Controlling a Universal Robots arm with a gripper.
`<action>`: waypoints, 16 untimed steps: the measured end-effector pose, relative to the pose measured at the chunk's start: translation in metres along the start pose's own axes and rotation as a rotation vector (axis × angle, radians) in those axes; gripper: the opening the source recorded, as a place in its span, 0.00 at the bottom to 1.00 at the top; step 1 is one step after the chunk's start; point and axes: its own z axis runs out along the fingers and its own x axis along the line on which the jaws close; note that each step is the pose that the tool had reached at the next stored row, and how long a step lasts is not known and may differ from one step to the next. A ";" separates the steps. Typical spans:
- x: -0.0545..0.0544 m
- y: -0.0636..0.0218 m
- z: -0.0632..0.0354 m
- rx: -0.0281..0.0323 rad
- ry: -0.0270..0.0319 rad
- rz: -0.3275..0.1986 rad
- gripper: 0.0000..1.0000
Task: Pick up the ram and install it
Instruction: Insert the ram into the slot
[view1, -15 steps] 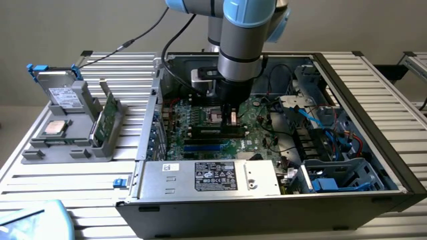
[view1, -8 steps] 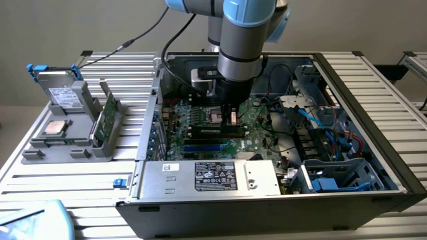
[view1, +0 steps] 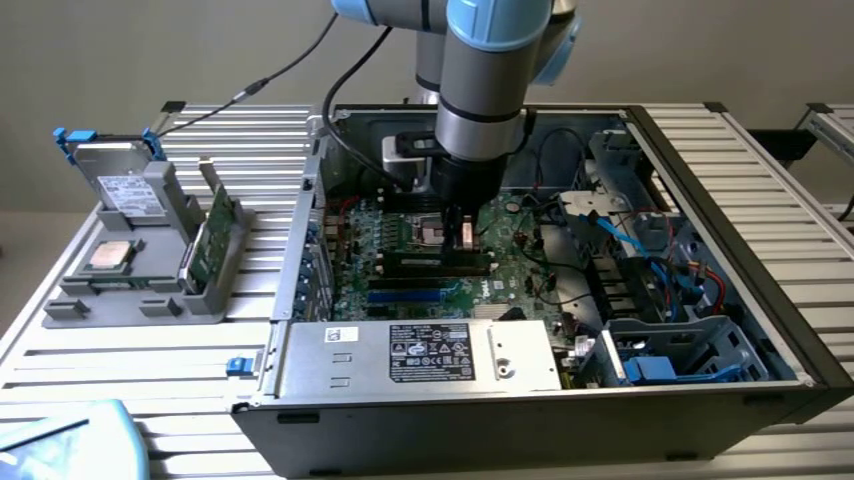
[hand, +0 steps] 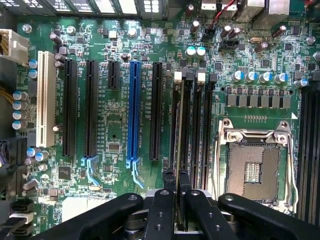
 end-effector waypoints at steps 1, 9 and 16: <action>0.000 0.0000 -0.0005 -0.0001 0.0009 0.000 0.14; 0.000 0.0001 -0.0014 -0.0002 0.0059 0.000 0.14; 0.000 -0.0002 -0.0013 -0.0002 0.0087 -0.002 0.14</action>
